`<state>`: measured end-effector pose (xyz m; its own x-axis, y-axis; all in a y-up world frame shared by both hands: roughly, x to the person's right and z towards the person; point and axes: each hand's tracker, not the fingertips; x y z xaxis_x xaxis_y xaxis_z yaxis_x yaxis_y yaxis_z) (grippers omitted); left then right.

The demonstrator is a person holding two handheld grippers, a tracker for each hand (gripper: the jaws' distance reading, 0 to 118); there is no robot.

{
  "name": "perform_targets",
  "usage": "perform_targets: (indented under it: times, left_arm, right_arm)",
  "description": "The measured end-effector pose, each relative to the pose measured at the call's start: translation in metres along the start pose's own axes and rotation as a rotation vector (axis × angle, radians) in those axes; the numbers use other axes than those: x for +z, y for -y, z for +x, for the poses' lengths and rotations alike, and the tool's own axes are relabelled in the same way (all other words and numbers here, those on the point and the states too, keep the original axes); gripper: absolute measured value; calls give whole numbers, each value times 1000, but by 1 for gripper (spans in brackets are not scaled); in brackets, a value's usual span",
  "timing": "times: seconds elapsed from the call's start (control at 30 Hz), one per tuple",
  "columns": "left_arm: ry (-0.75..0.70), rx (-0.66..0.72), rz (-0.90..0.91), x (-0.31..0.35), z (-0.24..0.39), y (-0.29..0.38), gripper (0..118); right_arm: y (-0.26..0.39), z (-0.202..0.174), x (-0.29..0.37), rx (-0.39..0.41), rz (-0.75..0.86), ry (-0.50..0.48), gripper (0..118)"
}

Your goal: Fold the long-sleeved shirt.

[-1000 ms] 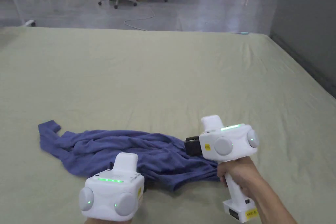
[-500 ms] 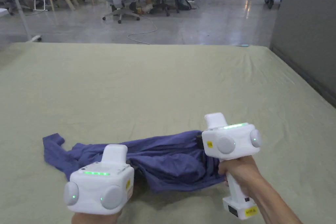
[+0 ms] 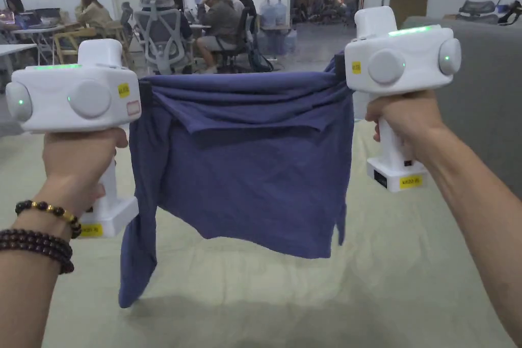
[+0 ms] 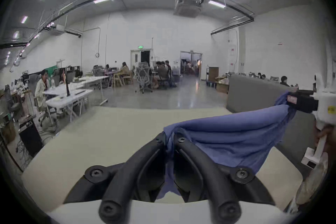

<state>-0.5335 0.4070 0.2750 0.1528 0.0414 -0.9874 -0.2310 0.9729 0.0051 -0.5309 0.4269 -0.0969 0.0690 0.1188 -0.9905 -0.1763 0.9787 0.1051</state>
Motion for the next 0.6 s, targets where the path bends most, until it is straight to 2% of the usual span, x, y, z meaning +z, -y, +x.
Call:
perform_targets:
  times: [0.07,0.13,0.27,0.33,0.43,0.6]
  left_arm:
    - [-7,-48,28,-3,13,-20,4]
    - [8,-80,19,-8,24,-30,4]
    - [29,-72,2,-16,35,-17,4]
    - [37,-70,-27,-22,39,9,4]
    - [49,-69,-113,-35,44,65,4]
    - [106,-27,-348,-61,45,180,4]
  right_arm:
    - [-19,6,-3,-19,6,-8,5]
    - [-27,10,-4,-23,17,29,5]
    - [-11,23,-7,-78,-3,34,5]
    - [17,27,-6,-117,-27,17,5]
    - [73,27,-18,-133,-108,20,5]
    - [190,20,-34,-216,-307,-15,5]
